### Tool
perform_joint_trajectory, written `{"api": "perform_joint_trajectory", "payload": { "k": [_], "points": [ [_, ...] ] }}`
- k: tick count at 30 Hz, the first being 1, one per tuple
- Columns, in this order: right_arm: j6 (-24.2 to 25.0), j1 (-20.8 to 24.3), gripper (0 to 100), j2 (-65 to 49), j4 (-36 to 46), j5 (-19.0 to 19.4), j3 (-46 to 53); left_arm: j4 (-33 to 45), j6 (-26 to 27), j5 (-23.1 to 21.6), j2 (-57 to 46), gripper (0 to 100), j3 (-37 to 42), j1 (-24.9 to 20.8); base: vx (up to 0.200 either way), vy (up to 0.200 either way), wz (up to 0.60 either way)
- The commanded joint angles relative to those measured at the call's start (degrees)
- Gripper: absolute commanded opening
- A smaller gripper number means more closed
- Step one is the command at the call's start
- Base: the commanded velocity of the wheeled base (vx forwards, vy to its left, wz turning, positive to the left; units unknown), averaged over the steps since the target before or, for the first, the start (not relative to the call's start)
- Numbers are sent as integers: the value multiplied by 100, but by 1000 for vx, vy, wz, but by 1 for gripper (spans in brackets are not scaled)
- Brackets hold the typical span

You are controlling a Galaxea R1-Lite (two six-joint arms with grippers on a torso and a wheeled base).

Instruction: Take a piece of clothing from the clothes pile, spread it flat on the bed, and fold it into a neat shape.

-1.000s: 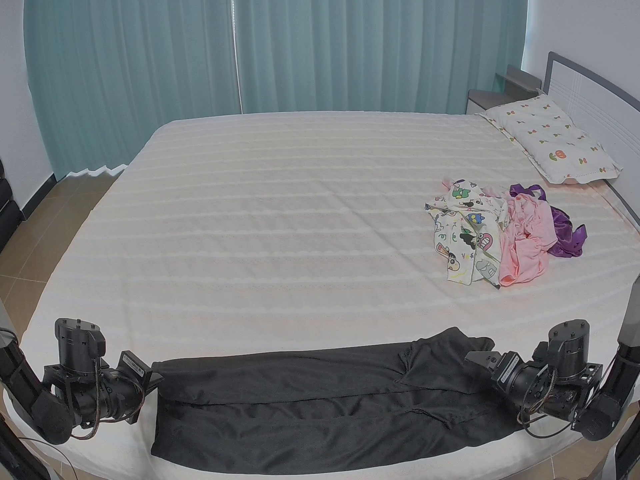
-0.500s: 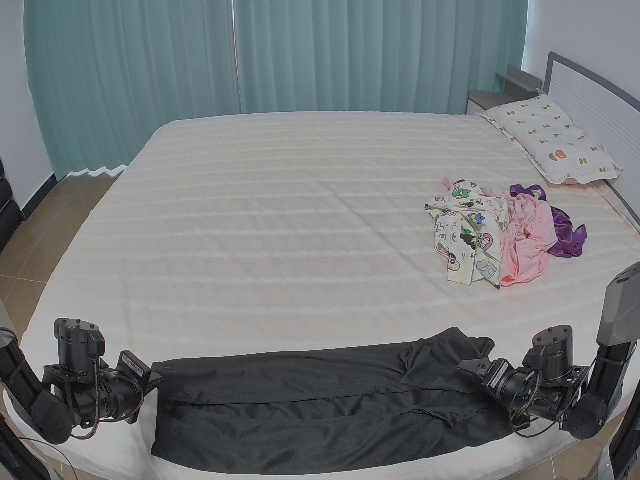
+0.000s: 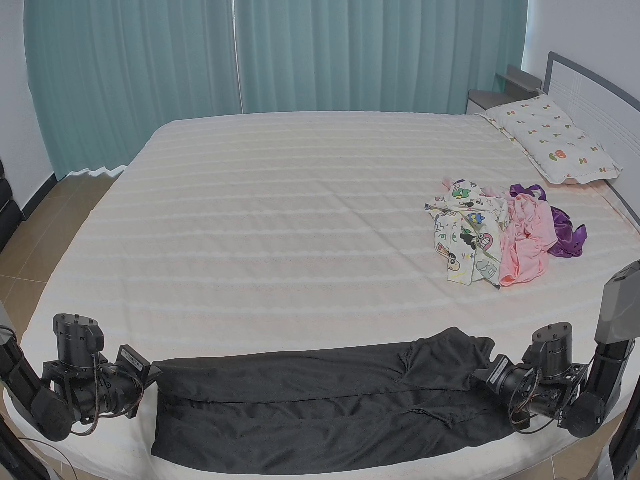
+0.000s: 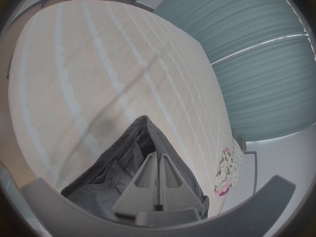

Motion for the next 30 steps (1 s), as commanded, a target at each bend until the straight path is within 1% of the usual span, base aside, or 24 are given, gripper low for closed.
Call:
{"api": "perform_joint_trajectory", "payload": {
  "k": [1,4,5,9,10,14,17,20,25,29,30],
  "points": [
    [-28,-112,0,-318,23,9,-79,-6,9,69,-24,0,-121,94,0,0,0],
    [-46,-182,0,-397,76,35,-325,-6,18,210,-77,0,-341,156,0,0,0],
    [-46,-182,0,-397,76,35,-325,-6,18,210,-77,0,-341,156,0,0,0],
    [-46,-376,0,-397,128,62,-940,3,44,219,-217,0,-701,252,0,0,0],
    [-46,-376,0,-397,128,62,-966,3,44,219,-217,0,-710,252,0,0,0],
    [-55,-525,0,-388,190,62,-1599,20,53,201,-235,0,-1097,604,0,0,0],
    [-55,-551,0,-388,120,53,-1845,3,0,175,-217,0,-1167,815,0,0,0],
    [-63,-516,0,-406,120,27,-1828,3,-8,140,-226,0,-1123,956,0,0,0],
    [-81,-551,0,-327,111,44,-1520,11,-8,104,-200,0,-974,1008,0,0,0],
    [-81,-507,0,-318,111,70,-1168,3,44,-80,-200,0,-754,999,0,0,0],
    [-81,-499,0,-309,111,70,-1001,11,71,-186,-191,0,-631,999,0,0,0]
  ]
}}
